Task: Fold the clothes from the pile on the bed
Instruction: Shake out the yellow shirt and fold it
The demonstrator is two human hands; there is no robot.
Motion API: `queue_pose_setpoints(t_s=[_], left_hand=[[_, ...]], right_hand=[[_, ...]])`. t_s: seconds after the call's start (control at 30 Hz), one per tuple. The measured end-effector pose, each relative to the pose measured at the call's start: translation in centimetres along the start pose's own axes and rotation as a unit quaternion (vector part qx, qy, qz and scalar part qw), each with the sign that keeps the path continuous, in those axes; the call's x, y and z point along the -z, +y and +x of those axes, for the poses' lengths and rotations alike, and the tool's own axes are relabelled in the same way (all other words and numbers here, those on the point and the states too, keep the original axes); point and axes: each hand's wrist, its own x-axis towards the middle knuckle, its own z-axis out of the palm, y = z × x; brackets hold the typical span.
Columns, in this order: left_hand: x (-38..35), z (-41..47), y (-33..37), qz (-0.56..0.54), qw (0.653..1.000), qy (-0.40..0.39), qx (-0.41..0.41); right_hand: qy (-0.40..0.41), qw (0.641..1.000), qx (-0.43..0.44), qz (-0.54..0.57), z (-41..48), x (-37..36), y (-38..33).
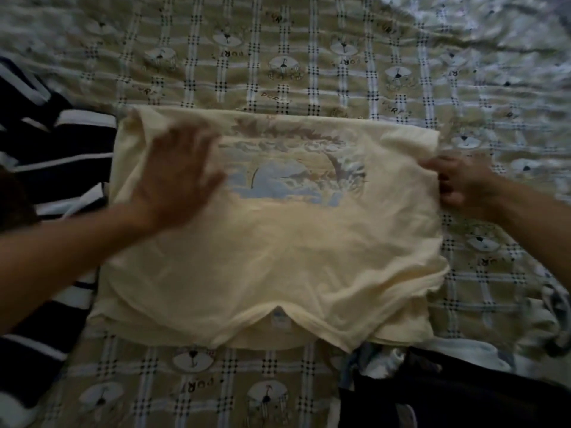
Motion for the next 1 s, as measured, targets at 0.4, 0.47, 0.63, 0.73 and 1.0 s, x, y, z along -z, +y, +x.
queue_pose_setpoints(t_s=[0.4,0.47,0.63,0.73,1.0], left_hand=[[-5.1,-10.9,4.2,0.052,0.99,-0.093,-0.098],[-4.9,-11.3,3.7,0.054,0.993,-0.09,-0.054],[-5.1,-11.6,3.1,0.052,0.994,-0.095,0.034],[-5.6,-11.8,2.4,0.036,0.993,-0.083,0.07],[0.5,-8.0,1.9,-0.315,0.91,-0.025,0.268]], right_hand=[[-0.103,0.99,-0.059,-0.072,-5.7,2.3,8.3],[-0.119,0.991,-0.058,-0.017,-6.4,2.0,9.2],[-0.119,0.988,-0.046,0.091,-9.5,0.0,10.4],[-0.075,0.993,-0.013,0.095,-11.6,-1.9,8.9],[-0.098,0.954,0.198,-0.204,-18.2,-16.2,-3.3]])
